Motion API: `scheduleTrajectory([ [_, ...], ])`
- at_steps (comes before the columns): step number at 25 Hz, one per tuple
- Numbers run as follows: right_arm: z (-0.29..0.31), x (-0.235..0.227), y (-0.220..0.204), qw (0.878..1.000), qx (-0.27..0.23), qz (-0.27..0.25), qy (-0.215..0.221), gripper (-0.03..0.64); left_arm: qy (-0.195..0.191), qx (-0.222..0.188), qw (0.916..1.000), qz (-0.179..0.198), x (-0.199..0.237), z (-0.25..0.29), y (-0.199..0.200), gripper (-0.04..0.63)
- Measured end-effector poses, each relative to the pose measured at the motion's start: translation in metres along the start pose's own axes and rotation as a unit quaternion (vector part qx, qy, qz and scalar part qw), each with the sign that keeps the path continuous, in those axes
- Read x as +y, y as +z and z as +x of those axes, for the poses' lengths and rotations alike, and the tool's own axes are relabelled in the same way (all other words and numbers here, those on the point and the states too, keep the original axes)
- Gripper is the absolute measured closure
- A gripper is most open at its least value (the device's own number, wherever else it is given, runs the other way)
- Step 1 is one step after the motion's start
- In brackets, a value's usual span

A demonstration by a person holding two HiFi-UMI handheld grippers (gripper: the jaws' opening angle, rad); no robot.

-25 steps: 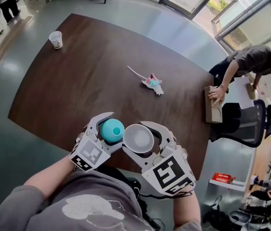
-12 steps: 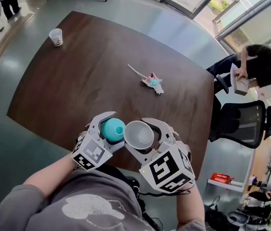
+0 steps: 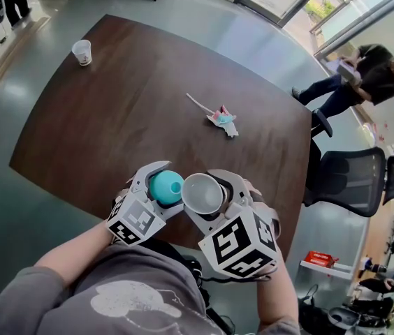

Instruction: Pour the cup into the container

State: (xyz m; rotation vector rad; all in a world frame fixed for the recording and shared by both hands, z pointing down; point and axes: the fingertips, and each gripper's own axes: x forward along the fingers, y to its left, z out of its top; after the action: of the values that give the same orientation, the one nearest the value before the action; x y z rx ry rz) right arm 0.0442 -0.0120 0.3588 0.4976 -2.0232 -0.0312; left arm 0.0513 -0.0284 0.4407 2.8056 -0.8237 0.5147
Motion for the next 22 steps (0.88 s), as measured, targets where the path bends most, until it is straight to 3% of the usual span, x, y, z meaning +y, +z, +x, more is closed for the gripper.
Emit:
scheduleTrajectory([
  [22,0.0055,-0.0092,-0.0041,0.997,0.064,-0.028,-0.016,0.327,-0.005,-0.002,1.0,0.002,0.004,0.0093,-0.0071,0.164],
])
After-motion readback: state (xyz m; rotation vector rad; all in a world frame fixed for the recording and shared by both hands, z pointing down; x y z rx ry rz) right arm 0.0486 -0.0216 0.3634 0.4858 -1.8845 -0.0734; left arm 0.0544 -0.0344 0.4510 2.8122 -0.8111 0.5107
